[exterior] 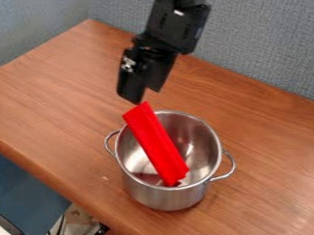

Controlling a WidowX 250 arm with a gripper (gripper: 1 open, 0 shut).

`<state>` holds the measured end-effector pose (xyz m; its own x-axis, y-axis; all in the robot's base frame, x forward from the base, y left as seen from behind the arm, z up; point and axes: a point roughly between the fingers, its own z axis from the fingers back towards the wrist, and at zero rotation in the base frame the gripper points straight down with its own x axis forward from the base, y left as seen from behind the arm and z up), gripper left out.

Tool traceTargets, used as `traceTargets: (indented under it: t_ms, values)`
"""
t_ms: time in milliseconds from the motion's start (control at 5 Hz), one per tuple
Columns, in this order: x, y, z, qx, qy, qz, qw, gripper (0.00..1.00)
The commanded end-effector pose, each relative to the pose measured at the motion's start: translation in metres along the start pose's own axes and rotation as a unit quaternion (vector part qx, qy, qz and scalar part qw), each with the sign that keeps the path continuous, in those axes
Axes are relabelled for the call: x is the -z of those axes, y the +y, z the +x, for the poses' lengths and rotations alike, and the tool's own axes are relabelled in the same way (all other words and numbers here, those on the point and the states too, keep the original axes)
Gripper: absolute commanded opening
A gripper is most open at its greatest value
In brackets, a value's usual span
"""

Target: Put the red object in the metal pot

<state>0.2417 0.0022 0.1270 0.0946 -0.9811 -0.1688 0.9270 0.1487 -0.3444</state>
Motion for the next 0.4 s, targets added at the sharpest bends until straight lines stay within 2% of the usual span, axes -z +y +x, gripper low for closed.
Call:
traceTargets:
  t_ms: [0,200]
  values:
    - [-0.0209,0.0029,0.0033,0.037,0.021,0.033,0.9986,1.00]
    - [-0.0226,0.0028,0.0053,0.072,0.039,0.028,0.9962,1.00]
